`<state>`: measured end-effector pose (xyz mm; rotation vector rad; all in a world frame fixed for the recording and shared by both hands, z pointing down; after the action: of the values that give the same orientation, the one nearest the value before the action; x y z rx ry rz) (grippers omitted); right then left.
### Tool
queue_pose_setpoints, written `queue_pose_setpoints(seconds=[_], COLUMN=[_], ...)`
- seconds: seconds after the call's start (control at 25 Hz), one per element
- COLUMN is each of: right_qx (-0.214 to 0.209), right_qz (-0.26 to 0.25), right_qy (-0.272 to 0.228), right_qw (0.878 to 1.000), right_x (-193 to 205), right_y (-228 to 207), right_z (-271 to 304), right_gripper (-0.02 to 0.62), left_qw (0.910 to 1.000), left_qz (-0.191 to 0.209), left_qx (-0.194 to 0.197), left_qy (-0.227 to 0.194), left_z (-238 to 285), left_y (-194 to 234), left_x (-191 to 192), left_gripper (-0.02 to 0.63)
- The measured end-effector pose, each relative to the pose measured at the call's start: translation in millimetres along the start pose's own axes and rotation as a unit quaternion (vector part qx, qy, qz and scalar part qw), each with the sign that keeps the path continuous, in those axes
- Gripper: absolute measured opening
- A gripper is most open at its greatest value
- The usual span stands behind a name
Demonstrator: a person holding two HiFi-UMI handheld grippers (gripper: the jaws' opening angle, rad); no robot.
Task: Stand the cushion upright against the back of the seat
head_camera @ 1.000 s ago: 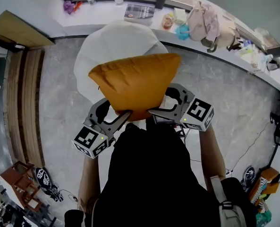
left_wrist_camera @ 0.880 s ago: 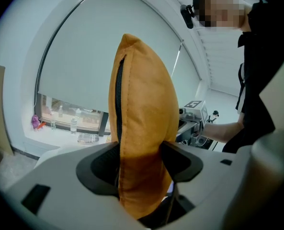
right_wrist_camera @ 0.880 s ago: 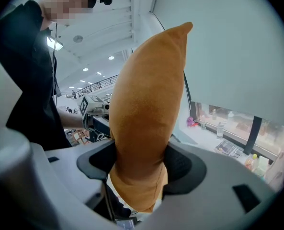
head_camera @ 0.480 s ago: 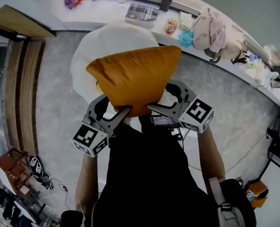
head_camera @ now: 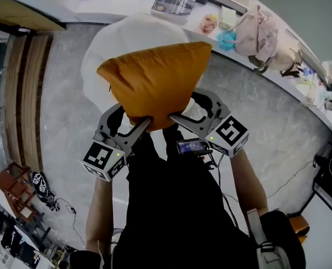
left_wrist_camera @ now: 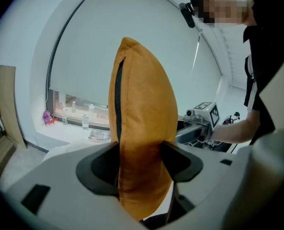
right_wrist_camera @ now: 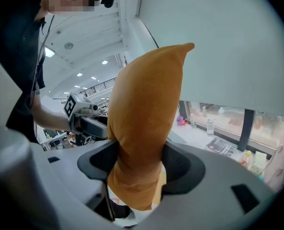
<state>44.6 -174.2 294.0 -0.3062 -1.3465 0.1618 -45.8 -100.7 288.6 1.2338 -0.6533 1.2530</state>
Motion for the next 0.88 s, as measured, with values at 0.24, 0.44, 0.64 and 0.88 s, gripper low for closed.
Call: queue_pose_setpoints(seconds=[0.24, 0.44, 0.64, 0.88], right_qx=[0.003, 0.016, 0.031, 0.057], right_qz=[-0.020, -0.013, -0.016, -0.021], right_qy=[0.035, 0.047, 0.066, 0.090], right_qw=[0.999, 0.999, 0.997, 0.994], right_x=[31, 66, 110, 161], right_y=[-2, -6, -14, -24], right_z=[21, 44, 65, 92], right_gripper=[0.296, 0.288, 0.282, 0.279], left_qw=[0.9992, 0.9978, 0.9954, 0.9911], left_qz=[0.009, 0.002, 0.011, 0.034], left_qx=[0.000, 0.006, 0.019, 0.041], left_qy=[0.040, 0.067, 0.094, 0.122], left_z=[3, 4, 11, 20], left_y=[24, 50, 75, 110], left_x=[31, 65, 106, 153], left_gripper=[0.296, 0.296, 0.295, 0.295])
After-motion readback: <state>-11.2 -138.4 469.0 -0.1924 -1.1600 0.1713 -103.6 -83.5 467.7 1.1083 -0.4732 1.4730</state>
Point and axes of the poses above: the fingertips, and each gripper's own axes: z forward along the fingers, y to its left, x out of its underside, the point moved 2 cm from there along -z, backward along the fingers, and after that the axes turned 11 degrees about -y, right-handed, at the moved point
